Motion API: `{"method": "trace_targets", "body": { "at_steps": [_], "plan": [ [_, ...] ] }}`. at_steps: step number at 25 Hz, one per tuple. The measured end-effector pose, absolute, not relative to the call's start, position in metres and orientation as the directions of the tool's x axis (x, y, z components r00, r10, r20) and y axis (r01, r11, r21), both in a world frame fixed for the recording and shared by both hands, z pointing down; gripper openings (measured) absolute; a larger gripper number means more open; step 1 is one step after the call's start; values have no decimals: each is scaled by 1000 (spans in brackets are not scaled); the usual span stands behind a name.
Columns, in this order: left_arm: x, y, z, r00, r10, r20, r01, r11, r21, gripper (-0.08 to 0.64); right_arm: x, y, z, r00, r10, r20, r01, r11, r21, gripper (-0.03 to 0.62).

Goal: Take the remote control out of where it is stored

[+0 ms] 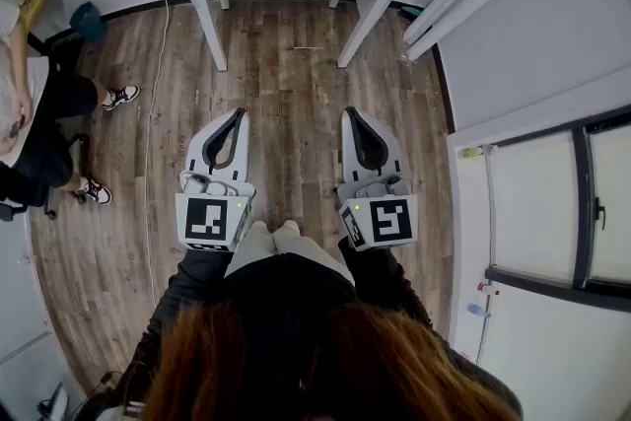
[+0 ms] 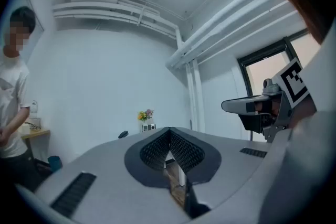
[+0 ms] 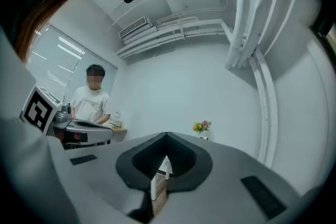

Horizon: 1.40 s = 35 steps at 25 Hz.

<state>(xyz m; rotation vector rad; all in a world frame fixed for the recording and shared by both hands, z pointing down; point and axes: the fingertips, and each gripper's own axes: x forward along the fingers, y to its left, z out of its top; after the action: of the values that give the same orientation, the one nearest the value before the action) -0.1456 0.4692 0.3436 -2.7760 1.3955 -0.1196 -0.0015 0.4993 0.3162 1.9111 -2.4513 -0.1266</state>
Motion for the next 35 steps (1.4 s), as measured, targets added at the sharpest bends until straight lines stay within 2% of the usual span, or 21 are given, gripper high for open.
{"method": "trace_targets", "body": {
  "at_steps": [35],
  "plan": [
    [-100, 447, 349, 543, -838, 58, -836, -546, -52, 5, 34, 466, 328, -364, -931, -15, -931, 364, 27, 15]
  ]
}}
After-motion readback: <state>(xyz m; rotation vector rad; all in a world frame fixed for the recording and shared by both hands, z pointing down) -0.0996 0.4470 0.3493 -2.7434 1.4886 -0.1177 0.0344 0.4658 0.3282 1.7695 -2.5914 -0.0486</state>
